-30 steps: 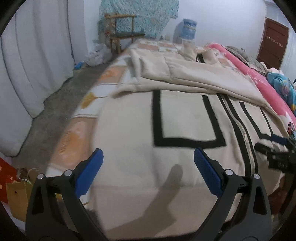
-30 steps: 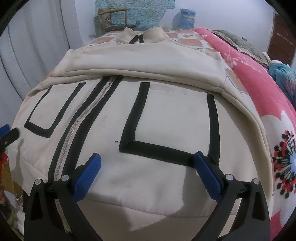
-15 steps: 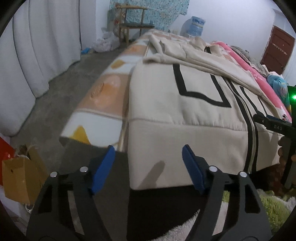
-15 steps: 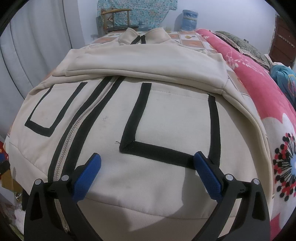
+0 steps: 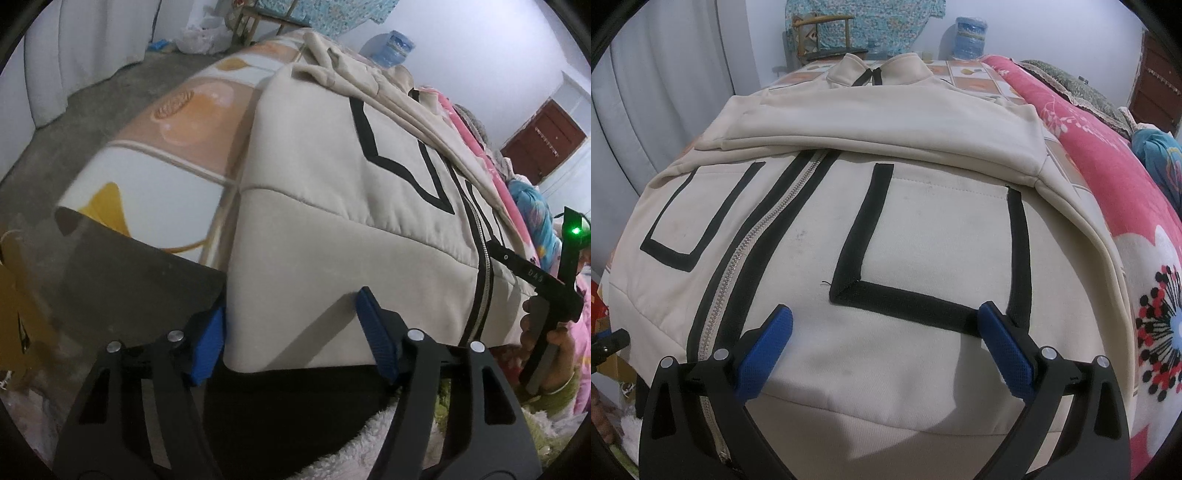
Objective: Fold large clothes
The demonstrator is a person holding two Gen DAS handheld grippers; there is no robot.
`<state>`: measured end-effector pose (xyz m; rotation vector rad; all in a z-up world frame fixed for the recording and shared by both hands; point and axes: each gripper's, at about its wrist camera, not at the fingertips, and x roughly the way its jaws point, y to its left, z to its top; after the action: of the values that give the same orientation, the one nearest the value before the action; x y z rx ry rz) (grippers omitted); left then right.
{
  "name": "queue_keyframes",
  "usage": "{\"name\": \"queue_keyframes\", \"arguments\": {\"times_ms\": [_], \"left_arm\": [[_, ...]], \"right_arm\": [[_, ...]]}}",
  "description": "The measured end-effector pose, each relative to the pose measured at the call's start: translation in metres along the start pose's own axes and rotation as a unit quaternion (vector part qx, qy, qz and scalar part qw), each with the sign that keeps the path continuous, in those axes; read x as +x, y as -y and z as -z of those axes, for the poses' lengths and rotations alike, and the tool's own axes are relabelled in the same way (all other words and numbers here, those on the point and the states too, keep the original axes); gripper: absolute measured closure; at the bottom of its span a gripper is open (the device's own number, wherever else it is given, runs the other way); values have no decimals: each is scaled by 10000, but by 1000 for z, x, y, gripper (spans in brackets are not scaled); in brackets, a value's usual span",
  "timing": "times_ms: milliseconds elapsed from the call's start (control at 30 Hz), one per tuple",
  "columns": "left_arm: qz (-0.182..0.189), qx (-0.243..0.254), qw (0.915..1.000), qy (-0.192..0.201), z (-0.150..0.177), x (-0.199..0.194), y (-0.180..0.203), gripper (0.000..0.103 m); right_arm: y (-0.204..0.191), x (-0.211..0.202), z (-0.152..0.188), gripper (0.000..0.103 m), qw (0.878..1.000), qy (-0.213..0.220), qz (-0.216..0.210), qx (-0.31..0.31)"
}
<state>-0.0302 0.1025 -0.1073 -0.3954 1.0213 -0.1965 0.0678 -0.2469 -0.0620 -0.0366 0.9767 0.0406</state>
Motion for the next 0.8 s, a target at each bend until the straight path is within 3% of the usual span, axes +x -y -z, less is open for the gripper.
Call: {"name": "queue_keyframes", "arguments": {"times_ms": [200,333,500,633,800], "left_arm": [[-17,171,9998,39,4,-5,6,51],[-76,208,9998,2,7,-4,7,52],[-497,547,9973,33,9,-4,20,71],[-1000,1048,9894,128,14,-7,37,79],[-1423,1442,9792,137,18,-7,48,81]], "right_arm": [[0,1,1,6,10000,16,-11,5],[0,1,2,6,10000,54,-7,3],[1,0,2,6,9999,36,-81,-98],[10,-9,5,7,9994,-156,-257,-173],[38,-40,24,7,9989,-165,-431,45]]}}
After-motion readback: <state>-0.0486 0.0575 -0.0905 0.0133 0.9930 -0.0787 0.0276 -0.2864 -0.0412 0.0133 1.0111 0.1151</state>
